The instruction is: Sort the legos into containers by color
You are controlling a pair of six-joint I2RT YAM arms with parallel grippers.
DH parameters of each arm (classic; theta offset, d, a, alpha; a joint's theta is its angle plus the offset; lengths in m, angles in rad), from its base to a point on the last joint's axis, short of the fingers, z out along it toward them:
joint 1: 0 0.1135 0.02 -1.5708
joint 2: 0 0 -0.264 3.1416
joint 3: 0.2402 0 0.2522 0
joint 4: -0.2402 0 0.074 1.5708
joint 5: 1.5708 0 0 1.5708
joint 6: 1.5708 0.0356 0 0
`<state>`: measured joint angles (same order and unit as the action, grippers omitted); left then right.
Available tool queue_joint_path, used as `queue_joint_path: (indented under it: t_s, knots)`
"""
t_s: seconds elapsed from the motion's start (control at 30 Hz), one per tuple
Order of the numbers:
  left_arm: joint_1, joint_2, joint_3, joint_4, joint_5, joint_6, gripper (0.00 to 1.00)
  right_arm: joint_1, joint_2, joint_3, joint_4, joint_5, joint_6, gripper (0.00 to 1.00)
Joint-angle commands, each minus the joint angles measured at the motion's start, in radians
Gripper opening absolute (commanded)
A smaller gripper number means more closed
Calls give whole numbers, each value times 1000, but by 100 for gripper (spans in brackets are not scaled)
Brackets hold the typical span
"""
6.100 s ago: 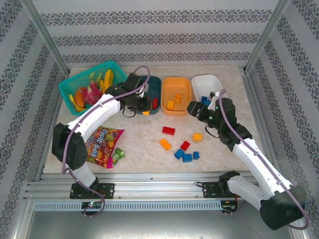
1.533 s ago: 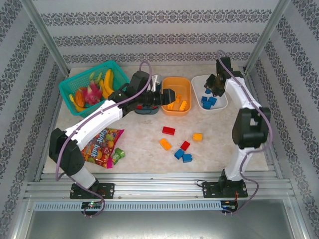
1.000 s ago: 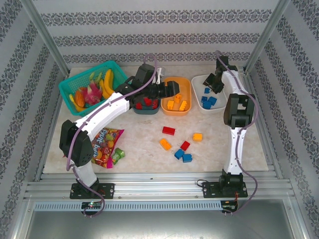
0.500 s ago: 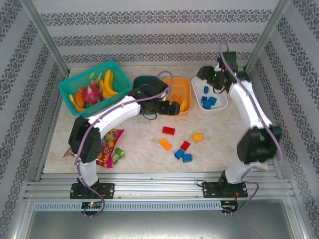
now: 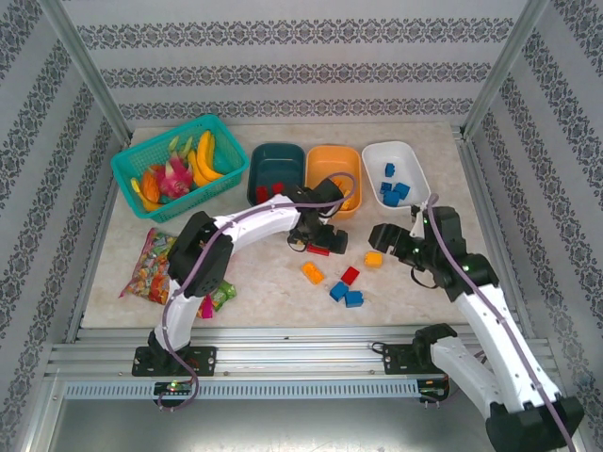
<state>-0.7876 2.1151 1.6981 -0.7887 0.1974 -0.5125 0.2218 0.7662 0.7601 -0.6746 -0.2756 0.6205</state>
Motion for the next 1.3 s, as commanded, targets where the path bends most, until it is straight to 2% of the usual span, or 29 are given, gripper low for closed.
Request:
queue_joint_path:
  t_s: [0.0, 0.13, 0.3, 0.57, 0.63, 0.7, 0.77, 0.8, 1.03, 1.13, 1.27]
  knots:
    - [-20, 49, 64, -104, -83, -21, 100, 19, -39, -33, -42, -62, 19, 85]
    - [-31, 100, 119, -166, -177, -36, 100, 20, -59, -39, -41, -82, 28, 85]
    - [-38, 145, 153, -162, -199, -33, 99, 21, -47, -48, -13, -112, 36, 83]
    - [-55, 178, 165, -170, -238, -28, 85, 21, -19, -41, 6, -119, 36, 82]
    - [-55, 182, 163, -165, -234, -26, 79, 20, -12, -38, 13, -119, 38, 82]
    - [-55, 176, 161, -161, -242, -26, 69, 21, -4, -35, 17, -121, 38, 82]
    - [-54, 157, 154, -151, -252, -25, 56, 21, -1, -29, 19, -122, 37, 81]
    - [-55, 145, 150, -146, -255, -23, 53, 20, -1, -27, 20, -122, 35, 81]
    - [-26, 8, 174, -189, -276, -37, 52, 22, 2, -10, 41, -182, 16, 80]
    - [28, -61, 188, -199, -260, -44, 54, 33, 16, 1, 106, -230, 20, 80]
    - [137, -95, 230, -196, -205, -46, 54, 96, 51, -3, 302, -238, 66, 80]
